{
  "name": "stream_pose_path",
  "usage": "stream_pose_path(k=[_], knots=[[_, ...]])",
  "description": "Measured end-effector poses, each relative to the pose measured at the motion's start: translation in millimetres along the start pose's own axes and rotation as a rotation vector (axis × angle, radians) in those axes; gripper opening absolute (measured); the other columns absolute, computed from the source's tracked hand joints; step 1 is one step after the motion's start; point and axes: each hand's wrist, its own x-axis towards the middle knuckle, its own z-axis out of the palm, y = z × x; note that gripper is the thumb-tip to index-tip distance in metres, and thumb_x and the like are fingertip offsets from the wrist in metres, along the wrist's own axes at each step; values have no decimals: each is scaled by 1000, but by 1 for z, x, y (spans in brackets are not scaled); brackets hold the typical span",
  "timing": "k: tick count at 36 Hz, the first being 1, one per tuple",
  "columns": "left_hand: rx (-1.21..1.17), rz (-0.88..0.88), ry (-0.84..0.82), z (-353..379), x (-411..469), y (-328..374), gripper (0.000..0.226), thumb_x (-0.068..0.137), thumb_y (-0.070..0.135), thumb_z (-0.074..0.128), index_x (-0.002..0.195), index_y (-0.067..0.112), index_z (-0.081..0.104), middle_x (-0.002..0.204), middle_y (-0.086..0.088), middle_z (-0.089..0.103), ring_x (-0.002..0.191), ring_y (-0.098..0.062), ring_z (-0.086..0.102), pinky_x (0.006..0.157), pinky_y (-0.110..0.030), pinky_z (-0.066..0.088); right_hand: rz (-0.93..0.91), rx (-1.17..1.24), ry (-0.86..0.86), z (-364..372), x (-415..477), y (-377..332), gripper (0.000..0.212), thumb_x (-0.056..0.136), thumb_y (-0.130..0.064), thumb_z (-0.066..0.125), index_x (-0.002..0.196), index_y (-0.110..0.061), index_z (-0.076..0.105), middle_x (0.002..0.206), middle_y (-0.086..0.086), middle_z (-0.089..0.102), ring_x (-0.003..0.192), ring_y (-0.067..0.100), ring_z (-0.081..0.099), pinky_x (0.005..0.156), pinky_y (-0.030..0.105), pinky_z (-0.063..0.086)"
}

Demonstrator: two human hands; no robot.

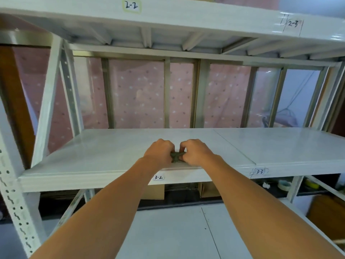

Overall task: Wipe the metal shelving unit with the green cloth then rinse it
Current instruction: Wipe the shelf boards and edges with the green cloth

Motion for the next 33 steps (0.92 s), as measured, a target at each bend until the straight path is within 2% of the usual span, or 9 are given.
stream_pose_path(k=[2,9,12,21,26,29,33], knots=[[25,-35,1,5,13,2,22,87,9,57,99,16,74,98,-9,64,91,-29,60,70,-33,47,-6,-2,16,2,11,9,17,87,-16,66,104,-20,70,106,5,65,88,23,56,74,30,47],[131,-173,19,22,70,5,22,91,8,57,107,11,71,102,-12,61,89,-27,59,75,-33,50,-39,16,26,10,72,35,16,87,-17,68,103,-19,71,107,8,65,87,24,57,75,32,49],[164,-233,13,27,96,-4,24,90,6,55,108,10,70,107,-13,62,98,-30,62,81,-35,54,-76,19,14,17,106,41,16,88,-20,68,104,-17,71,106,8,65,85,24,55,73,29,45],[158,-337,14,55,183,-29,27,93,7,50,112,9,70,113,-16,64,106,-32,61,89,-38,53,-138,32,-7,38,206,72,15,88,-22,69,103,-17,70,105,9,65,90,28,61,78,32,49],[147,-353,37,69,227,-33,22,94,10,54,109,9,70,108,-16,63,101,-33,62,83,-37,52,-153,47,-34,42,247,97,15,89,-21,68,103,-17,70,105,9,66,90,27,61,78,32,50],[163,-350,52,79,249,-30,21,94,13,55,107,10,71,104,-14,65,97,-31,63,81,-35,52,-163,38,-23,43,262,116,17,90,-20,67,106,-16,70,106,9,66,88,26,58,73,30,44],[117,-364,68,89,273,-24,21,92,16,59,106,10,73,103,-14,65,95,-31,62,77,-33,50,-162,44,-16,39,275,139,20,89,-21,68,108,-14,70,110,10,66,96,28,61,76,30,46]])
